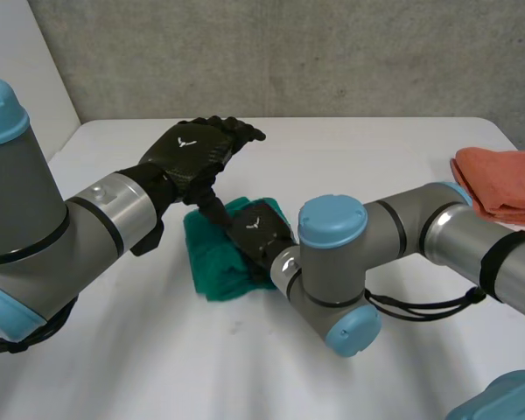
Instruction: Fold the laundry.
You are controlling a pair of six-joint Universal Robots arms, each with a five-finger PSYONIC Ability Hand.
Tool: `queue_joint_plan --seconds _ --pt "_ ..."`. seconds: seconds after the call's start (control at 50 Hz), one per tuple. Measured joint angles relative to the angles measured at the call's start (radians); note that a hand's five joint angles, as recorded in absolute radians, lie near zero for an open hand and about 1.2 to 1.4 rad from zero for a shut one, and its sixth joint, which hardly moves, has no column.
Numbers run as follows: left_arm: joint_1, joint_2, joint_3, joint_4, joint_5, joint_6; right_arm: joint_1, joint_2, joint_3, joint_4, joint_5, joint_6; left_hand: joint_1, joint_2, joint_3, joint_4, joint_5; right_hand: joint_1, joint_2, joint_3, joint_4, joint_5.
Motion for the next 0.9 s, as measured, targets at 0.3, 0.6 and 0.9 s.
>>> queue_joint_plan --seconds 0.3,0.6,0.9 --pt "0.001 0.0 -0.004 0.0 -0.001 0.0 -0.002 -0.012 -0.032 0.007 -0.001 -0.026 0.0 0.0 0.0 0.0 0.0 0.031 0.025 0.022 0.026 0.309" --pt "0.006 0.0 -0.011 0.0 -0.001 -0.001 -0.027 -0.024 0.011 0.077 -0.034 -0.045 0.0 0.0 0.0 0.0 0.0 0.062 0.026 0.02 0.017 0.35" --pt "0.005 0.0 -0.016 0.001 -0.001 -0.001 -0.059 -0.05 0.056 0.111 -0.045 -0.086 0.0 0.0 0.0 0.0 0.0 -0.25 -0.322 -0.34 -0.35 0.041"
